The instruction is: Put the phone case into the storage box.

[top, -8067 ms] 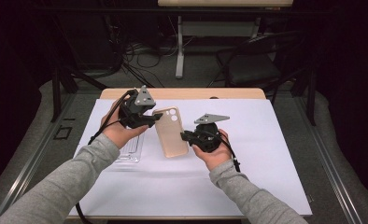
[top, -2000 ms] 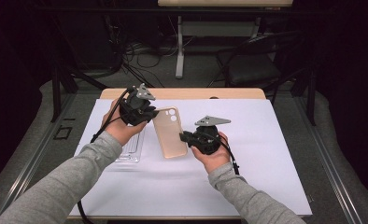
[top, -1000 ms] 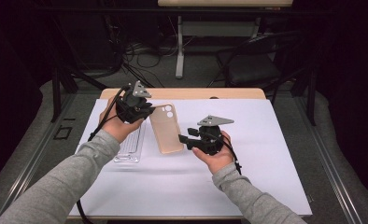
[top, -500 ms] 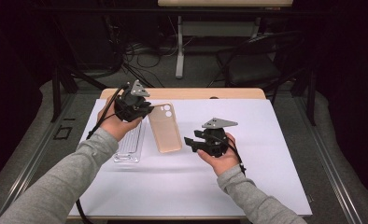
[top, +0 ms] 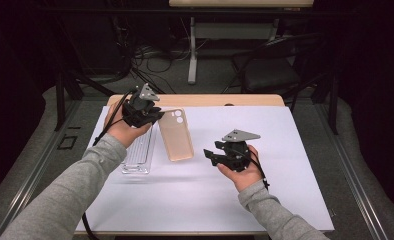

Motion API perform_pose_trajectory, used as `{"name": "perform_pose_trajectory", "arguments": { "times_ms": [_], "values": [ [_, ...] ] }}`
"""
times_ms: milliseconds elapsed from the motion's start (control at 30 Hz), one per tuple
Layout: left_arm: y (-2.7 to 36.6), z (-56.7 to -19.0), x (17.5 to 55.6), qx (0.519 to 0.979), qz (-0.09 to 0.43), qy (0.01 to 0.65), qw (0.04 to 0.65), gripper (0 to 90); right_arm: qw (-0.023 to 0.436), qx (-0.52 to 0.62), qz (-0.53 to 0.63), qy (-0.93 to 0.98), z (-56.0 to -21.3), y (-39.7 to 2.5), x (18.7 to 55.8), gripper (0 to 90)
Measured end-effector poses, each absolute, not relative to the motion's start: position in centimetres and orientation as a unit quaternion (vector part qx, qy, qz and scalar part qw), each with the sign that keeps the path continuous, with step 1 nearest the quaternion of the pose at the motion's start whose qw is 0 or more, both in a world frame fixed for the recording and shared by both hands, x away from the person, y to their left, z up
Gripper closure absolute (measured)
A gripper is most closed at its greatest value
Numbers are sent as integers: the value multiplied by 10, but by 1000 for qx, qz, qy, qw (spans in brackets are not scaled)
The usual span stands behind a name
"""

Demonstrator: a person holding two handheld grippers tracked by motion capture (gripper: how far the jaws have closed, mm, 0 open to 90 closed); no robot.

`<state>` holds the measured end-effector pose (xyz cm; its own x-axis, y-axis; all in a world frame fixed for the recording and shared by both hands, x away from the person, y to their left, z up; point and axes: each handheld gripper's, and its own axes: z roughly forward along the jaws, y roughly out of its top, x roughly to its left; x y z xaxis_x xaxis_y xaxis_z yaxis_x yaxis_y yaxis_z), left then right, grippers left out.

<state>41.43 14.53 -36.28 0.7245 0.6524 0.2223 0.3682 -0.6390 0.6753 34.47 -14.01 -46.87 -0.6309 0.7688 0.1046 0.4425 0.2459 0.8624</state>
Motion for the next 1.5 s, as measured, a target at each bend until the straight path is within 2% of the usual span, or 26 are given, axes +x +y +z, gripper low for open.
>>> {"name": "perform_pose_trajectory", "arguments": {
  "times_ms": [367, 600, 1000, 1500],
  "values": [
    [158, -358, 425, 862, 235, 311, 324, 794, 197, 398, 463, 767, -472, -166, 340, 445],
    [167, -353, 431, 856, 252, 316, 323, 792, 177, 417, 460, 764, -476, -176, 341, 396],
    [184, -348, 440, 844, 270, 327, 328, 793, 177, 420, 456, 765, -477, -175, 342, 359],
    [210, -341, 455, 825, 340, 312, 325, 792, 182, 432, 452, 759, -473, -179, 342, 331]
  ]
}}
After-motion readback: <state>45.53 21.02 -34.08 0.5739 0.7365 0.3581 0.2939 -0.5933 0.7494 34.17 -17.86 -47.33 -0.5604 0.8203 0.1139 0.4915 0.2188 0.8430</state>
